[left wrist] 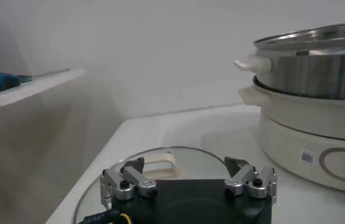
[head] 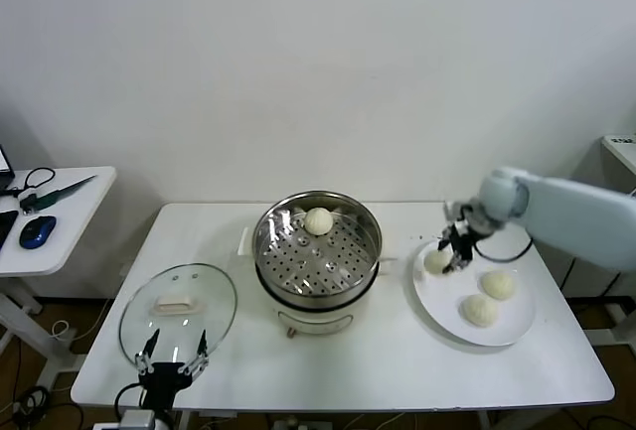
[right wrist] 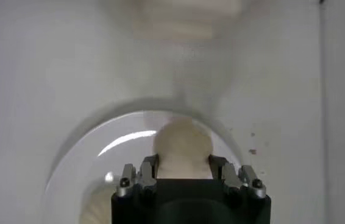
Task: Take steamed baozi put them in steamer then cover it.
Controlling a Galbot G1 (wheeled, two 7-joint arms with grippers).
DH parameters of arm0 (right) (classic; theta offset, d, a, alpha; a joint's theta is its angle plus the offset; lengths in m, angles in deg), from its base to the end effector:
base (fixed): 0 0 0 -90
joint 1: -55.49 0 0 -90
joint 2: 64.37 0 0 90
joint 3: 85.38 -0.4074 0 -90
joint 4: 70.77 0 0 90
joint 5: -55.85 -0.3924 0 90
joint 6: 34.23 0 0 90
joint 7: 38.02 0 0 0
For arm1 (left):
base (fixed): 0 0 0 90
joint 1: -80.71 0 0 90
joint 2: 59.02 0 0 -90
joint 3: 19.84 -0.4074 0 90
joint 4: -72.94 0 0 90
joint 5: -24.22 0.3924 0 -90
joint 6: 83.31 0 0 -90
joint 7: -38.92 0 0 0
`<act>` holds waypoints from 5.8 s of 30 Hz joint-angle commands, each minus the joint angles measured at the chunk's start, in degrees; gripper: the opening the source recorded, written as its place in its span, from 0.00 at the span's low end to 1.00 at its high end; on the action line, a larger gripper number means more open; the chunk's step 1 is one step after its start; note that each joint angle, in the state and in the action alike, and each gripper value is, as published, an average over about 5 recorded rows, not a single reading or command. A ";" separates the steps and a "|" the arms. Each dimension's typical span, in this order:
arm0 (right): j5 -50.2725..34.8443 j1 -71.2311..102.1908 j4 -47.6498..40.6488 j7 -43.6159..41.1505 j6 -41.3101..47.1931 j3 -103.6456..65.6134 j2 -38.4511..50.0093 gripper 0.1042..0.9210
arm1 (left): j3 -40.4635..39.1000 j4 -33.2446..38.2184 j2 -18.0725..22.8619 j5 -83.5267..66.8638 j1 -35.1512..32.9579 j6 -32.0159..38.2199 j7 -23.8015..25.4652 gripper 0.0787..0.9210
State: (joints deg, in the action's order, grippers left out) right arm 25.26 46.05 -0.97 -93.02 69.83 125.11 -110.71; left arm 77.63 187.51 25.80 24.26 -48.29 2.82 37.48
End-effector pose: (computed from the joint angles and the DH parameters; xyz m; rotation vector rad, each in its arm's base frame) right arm 0.6342 -0.1452 -0.0840 1.2538 -1.4650 1.3059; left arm 0.1245 0.0683 -0.4085 0.1328 -2.8199 -0.2115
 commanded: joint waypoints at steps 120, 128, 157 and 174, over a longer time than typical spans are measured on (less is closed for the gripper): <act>13.22 8.78 5.47 -0.61 -1.44 -4.53 12.54 0.73 | -0.09 1.20 1.49 1.28 -1.97 0.00 -0.69 0.88; 5.94 -19.37 7.63 -8.52 -15.38 9.61 1.15 0.72 | -0.41 1.76 1.83 1.81 -2.23 -0.18 -0.96 0.88; 34.56 -1.09 18.76 3.50 -36.98 -1.34 -25.91 0.72 | -0.15 1.75 2.32 2.16 -2.30 -0.20 -1.64 0.88; 37.87 3.22 13.02 5.01 -36.76 -1.67 -26.94 0.74 | 0.15 1.69 2.14 1.92 -2.43 -0.10 -2.03 0.88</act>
State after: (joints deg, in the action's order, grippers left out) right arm 60.77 46.81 13.69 -89.57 33.76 123.76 -136.27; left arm 77.80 189.24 28.01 26.21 -50.69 2.70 35.45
